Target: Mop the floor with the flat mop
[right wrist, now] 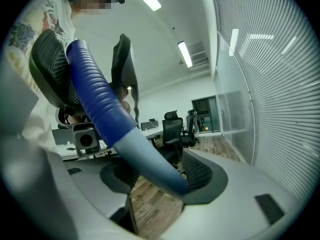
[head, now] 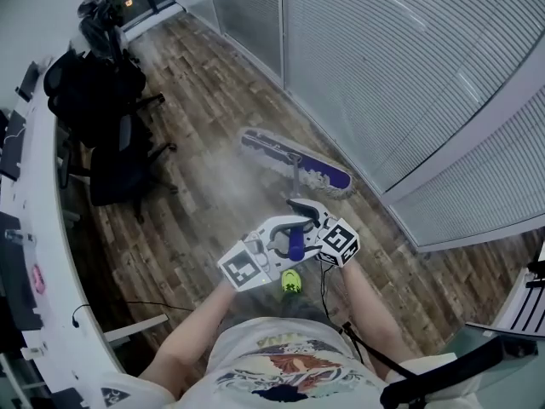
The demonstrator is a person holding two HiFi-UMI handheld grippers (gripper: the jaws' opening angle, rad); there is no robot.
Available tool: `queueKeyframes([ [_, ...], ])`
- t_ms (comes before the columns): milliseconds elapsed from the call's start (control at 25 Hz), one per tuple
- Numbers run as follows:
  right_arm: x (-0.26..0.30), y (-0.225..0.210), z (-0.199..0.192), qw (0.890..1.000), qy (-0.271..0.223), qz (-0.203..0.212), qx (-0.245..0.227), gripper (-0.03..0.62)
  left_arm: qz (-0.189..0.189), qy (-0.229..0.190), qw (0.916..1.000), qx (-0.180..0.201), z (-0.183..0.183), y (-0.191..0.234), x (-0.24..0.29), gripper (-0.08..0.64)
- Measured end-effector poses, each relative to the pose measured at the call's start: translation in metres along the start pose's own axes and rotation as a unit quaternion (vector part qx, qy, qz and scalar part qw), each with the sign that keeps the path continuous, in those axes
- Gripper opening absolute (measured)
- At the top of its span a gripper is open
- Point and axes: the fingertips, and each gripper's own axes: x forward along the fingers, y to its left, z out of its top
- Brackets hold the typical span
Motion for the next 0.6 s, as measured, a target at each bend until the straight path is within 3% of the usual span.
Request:
queueKeyframes([
  [280, 0.004, 0.069, -0.018, 1.000, 0.020, -0.003, -0.006, 0.235, -0.004, 0.008, 0.9999, -0.005, -0.005, -0.059, -0.043, 0.195],
  [600, 0.015, 0.220, -0.036, 1.000, 0.015, -0.014, -0.007, 0.235, 0.002, -0.004, 0.9998, -0.021, 0.007, -0.175, -0.144, 0.198],
])
